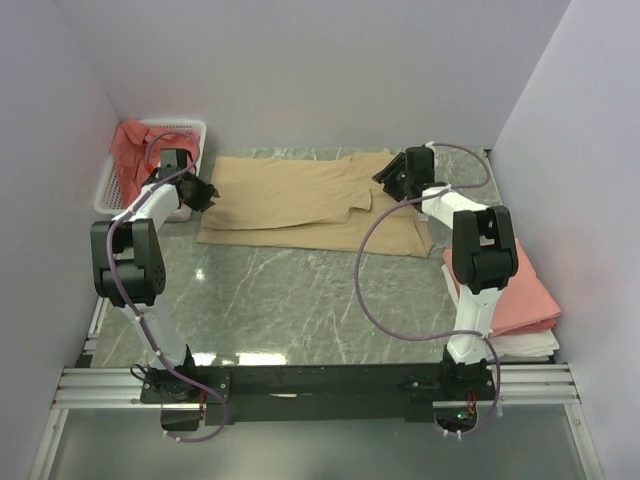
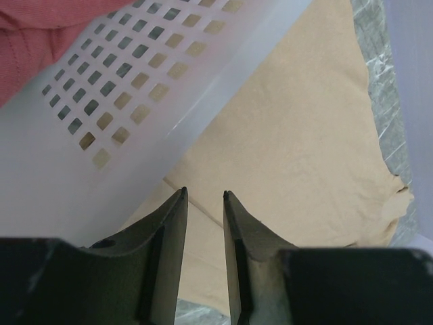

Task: Fold and stack the t-shirts
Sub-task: Fold the tshirt

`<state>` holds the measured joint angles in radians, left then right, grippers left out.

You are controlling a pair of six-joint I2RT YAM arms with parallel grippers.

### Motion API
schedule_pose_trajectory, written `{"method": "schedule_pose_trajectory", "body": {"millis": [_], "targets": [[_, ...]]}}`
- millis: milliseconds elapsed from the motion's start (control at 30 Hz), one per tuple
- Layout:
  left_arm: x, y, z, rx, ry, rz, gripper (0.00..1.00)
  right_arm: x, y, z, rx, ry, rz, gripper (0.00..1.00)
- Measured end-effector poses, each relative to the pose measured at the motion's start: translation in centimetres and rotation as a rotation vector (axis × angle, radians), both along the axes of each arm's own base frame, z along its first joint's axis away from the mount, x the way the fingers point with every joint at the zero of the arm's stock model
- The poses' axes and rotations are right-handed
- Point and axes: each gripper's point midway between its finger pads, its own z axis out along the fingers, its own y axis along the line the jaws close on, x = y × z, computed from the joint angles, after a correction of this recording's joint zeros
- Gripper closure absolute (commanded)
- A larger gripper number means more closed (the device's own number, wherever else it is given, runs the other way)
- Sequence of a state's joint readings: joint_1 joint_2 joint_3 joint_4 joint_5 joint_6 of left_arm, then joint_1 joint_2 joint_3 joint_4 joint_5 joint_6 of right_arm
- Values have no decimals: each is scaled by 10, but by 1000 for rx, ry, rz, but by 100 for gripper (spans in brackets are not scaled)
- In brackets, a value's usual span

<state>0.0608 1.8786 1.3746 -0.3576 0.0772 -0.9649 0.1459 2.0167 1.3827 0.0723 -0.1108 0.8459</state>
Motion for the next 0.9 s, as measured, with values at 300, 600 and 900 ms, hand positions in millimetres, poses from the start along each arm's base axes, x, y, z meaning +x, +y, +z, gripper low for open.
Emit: {"method": "schedule_pose_trajectory", "body": {"millis": [300,600,900], "targets": [[-2,2,-2,15,10,7,67,-46,-6,-21,-144,89,43,71],[-20,-1,-8,36,45,13,67,-96,50,-55,-240,158,215,73],[-33,2,-4,56,46,37,67,-101,95,-47,-330,133,297,74]]}}
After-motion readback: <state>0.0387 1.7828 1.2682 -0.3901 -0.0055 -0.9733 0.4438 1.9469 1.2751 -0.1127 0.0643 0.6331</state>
